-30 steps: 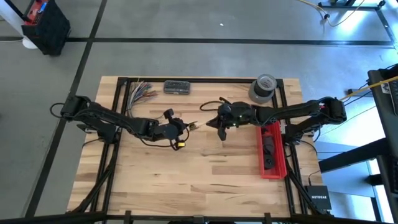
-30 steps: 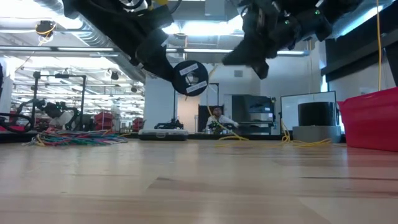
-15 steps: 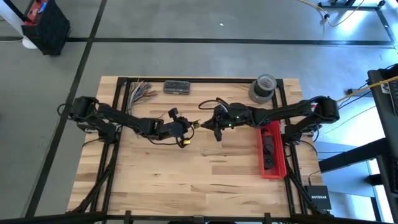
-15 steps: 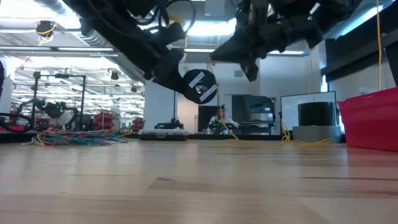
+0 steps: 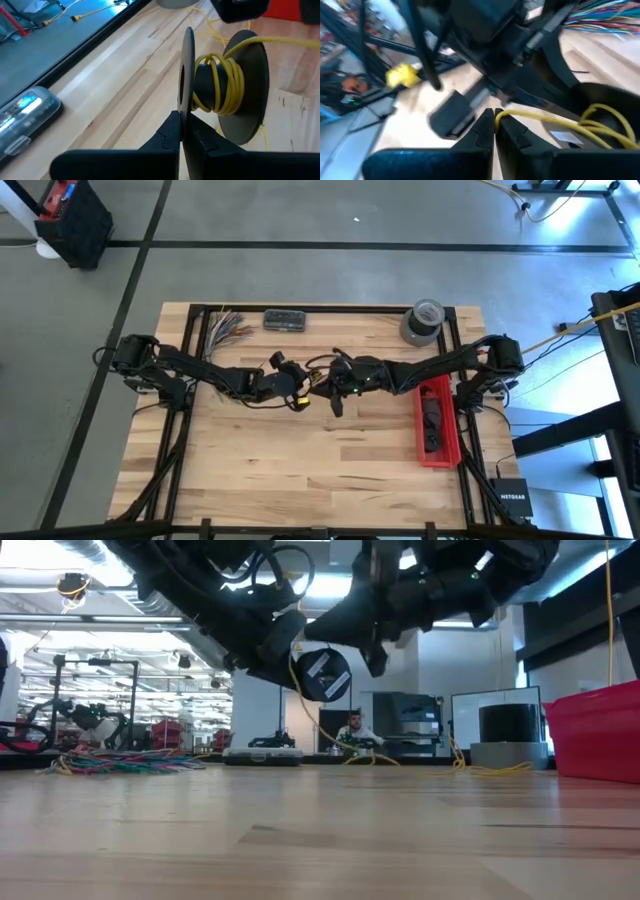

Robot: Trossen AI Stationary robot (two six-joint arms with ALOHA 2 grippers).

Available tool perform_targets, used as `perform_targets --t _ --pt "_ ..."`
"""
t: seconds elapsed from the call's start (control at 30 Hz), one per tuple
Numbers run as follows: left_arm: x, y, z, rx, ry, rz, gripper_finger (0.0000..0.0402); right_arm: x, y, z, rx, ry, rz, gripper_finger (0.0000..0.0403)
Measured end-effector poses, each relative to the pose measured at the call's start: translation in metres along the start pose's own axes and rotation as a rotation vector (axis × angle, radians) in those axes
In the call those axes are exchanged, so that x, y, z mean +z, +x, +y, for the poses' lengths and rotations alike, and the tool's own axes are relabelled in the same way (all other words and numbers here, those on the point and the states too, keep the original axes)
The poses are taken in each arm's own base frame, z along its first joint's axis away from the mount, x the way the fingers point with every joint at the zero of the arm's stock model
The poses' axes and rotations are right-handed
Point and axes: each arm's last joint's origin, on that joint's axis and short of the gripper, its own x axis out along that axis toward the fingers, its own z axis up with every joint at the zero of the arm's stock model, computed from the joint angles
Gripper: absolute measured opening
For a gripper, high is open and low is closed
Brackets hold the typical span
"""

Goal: Coil cords
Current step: Coil the yellow wire onto the black spool

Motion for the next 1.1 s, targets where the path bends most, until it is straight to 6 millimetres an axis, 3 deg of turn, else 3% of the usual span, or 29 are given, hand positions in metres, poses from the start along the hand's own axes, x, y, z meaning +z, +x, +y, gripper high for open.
perform_targets --t 0.17,0.47,1.1 --pt "0.002 -0.002 -0.004 -0.061 0.032 -0.020 0.0000 -0.004 0.002 -0.006 -0.119 -0.055 0.005 0.0011" --pt "0.003 -0.004 -0.008 -0.105 0.134 -0.030 0.0000 0.002 0.002 -0.003 -0.078 -0.098 -0.044 0.0011" --pt "0.021 -0.007 -0.011 -0.112 -0.098 -0.144 0.0000 -0.020 0.000 -0.004 -0.158 -0.134 0.173 0.0011"
